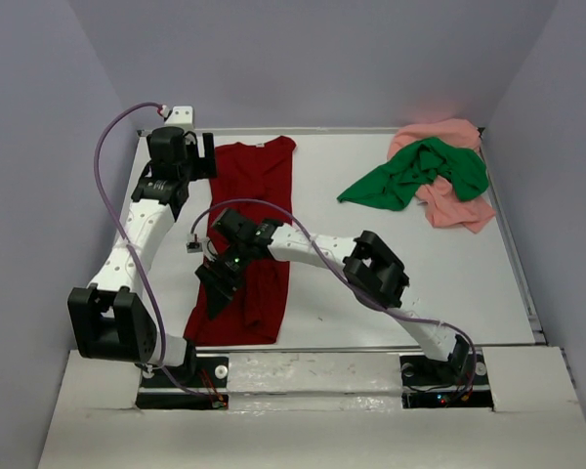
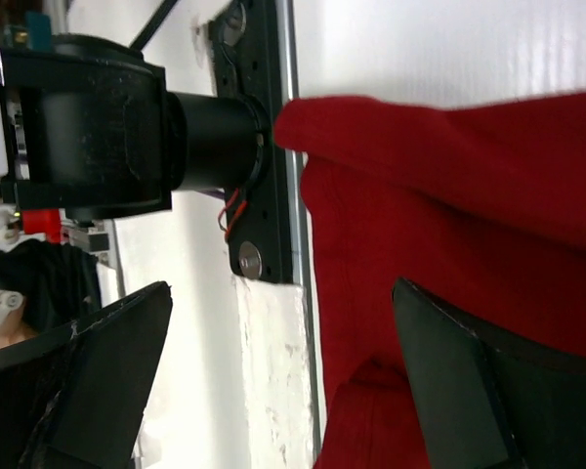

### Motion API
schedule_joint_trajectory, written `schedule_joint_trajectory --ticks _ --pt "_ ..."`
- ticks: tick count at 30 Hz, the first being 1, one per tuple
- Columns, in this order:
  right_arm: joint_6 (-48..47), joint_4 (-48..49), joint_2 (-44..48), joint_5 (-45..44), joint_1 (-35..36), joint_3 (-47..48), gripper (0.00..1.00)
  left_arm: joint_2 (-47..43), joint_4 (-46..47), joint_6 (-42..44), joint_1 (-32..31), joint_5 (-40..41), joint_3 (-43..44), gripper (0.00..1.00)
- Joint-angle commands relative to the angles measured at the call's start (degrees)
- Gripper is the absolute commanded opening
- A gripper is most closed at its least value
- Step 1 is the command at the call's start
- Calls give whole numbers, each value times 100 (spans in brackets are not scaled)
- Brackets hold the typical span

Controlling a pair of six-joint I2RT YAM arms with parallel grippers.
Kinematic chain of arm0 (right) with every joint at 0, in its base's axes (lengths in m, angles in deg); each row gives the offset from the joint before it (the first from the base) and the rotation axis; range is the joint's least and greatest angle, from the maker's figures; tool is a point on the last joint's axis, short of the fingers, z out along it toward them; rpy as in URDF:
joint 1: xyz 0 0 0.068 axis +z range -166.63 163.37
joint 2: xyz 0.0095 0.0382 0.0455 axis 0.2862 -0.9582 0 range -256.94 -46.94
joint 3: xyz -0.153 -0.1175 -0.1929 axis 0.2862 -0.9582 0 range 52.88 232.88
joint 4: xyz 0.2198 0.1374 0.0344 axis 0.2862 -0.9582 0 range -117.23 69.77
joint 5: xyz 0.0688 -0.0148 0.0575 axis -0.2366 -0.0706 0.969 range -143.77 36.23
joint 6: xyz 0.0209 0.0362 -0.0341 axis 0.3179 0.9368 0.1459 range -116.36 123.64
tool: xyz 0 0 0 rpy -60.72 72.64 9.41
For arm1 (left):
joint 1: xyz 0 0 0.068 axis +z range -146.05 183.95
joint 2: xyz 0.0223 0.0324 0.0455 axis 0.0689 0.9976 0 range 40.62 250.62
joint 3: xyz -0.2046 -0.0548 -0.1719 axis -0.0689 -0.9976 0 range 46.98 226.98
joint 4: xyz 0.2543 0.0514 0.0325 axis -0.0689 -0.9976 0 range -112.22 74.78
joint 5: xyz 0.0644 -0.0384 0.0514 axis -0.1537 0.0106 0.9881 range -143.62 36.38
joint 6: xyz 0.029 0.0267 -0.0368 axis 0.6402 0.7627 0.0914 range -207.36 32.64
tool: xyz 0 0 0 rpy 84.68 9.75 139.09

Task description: Fold and stack the t-shirts

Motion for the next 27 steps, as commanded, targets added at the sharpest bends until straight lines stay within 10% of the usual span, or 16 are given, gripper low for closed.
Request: schedule_joint_trajectory --ticks 1,17,27 --pt "-366 -189 848 -646 -147 -258 100 -281 188 24 33 49 -91 99" --pt "478 382 -347 1067 -357 261 96 298 -66 6 173 -1099 -12 95" --pt "-647 110 2233 -1408 -1789 -1846 98 282 -1877 824 1069 -2271 208 80"
